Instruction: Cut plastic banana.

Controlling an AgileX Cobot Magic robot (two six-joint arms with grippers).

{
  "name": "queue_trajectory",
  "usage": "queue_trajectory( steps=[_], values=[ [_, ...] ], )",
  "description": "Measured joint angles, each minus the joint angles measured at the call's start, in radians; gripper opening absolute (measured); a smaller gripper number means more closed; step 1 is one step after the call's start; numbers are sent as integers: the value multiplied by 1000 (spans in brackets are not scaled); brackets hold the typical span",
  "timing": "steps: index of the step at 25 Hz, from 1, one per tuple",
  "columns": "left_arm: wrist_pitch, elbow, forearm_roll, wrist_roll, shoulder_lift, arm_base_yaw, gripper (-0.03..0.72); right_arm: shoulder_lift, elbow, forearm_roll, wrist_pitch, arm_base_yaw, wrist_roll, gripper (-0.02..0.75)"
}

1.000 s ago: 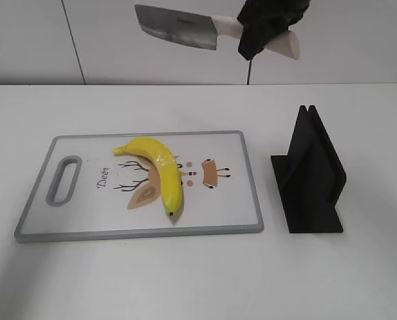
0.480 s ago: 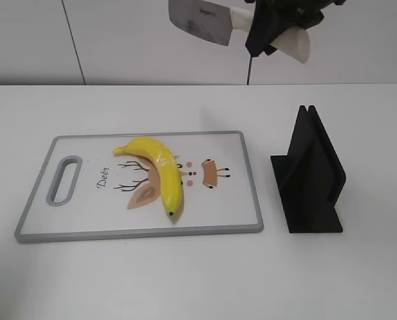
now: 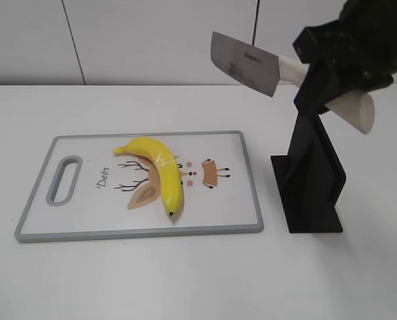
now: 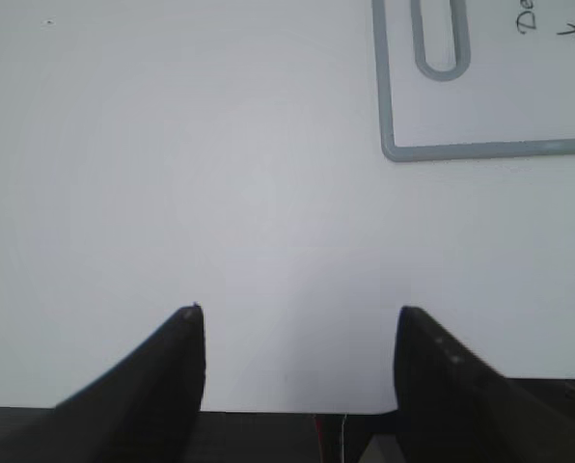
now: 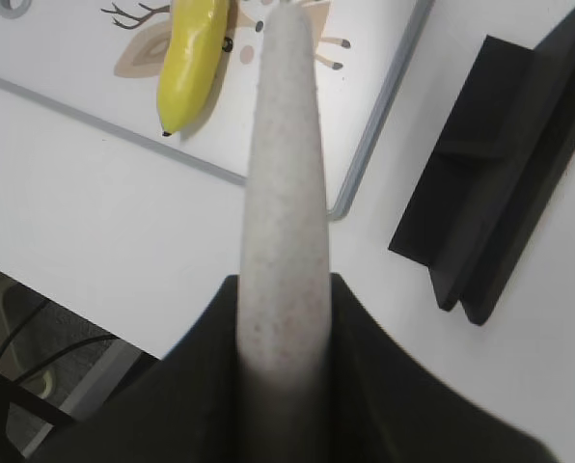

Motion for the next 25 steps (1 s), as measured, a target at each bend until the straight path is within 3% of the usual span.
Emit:
queue_trajectory(
  steps=[11,19,25],
  values=[
    [-29,217,1,-43,-455,0,581,-196,256,-66,-95,0,148,168],
    [-112,240,3,-47,-647,0,581,-274,341,-94,-150,0,246,168],
    [-115,240,13,-47,-696,0,581,-278,366,-200,-154,0,357,168]
  ],
)
